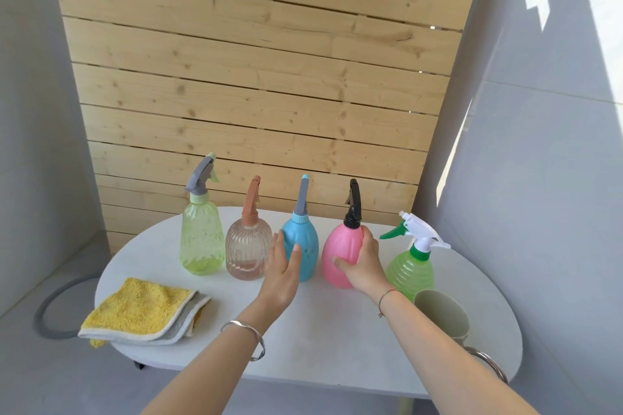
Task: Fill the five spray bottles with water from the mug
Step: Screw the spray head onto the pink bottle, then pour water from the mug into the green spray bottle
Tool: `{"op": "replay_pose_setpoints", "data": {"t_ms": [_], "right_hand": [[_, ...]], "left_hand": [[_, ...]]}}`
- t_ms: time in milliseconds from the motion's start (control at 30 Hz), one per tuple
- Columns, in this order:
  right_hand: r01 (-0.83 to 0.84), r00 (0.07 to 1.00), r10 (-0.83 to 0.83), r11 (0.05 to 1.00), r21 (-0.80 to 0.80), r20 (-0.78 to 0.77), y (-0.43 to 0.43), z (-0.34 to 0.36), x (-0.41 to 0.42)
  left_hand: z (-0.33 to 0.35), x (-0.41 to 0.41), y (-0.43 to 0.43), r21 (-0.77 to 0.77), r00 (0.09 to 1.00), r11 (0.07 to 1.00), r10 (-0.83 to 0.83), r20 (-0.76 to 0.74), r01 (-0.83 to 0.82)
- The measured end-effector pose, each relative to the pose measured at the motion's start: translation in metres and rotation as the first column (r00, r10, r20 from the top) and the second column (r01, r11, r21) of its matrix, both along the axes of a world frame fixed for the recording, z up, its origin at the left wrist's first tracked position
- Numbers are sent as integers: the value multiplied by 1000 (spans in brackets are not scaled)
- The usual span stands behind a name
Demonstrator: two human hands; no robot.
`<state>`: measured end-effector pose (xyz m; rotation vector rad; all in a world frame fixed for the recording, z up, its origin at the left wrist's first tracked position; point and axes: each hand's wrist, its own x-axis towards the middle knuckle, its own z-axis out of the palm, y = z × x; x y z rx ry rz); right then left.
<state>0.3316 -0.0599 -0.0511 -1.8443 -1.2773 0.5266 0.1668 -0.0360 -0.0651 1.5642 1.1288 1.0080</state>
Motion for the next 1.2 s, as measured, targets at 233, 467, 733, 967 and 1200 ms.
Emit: {"op": "replay_pose_setpoints", "data": {"t_ms": [233, 467, 733, 967, 1200], "right_hand": [[49, 998, -50, 999, 20, 34, -4, -3, -4], [110, 994, -109, 993, 34, -18, -27, 9, -26], [271, 882, -395, 872, 408, 258, -82, 79, 26], [111, 955, -135, 988, 105, 263, -90, 110, 49], [-62, 992, 100, 917, 393, -75, -137, 163, -27]], "left_hand": [[1, 1, -3, 4, 1000, 1000, 1, -4, -1], [7, 0, -14, 2, 999, 1000, 16, 31, -16], [30, 14, -50, 113, 997, 994, -13, 76, 4], [62, 22, -85, 137, 991, 983, -128, 46, 121], [96, 7, -111, 316, 995, 947, -22, -102, 53]]}}
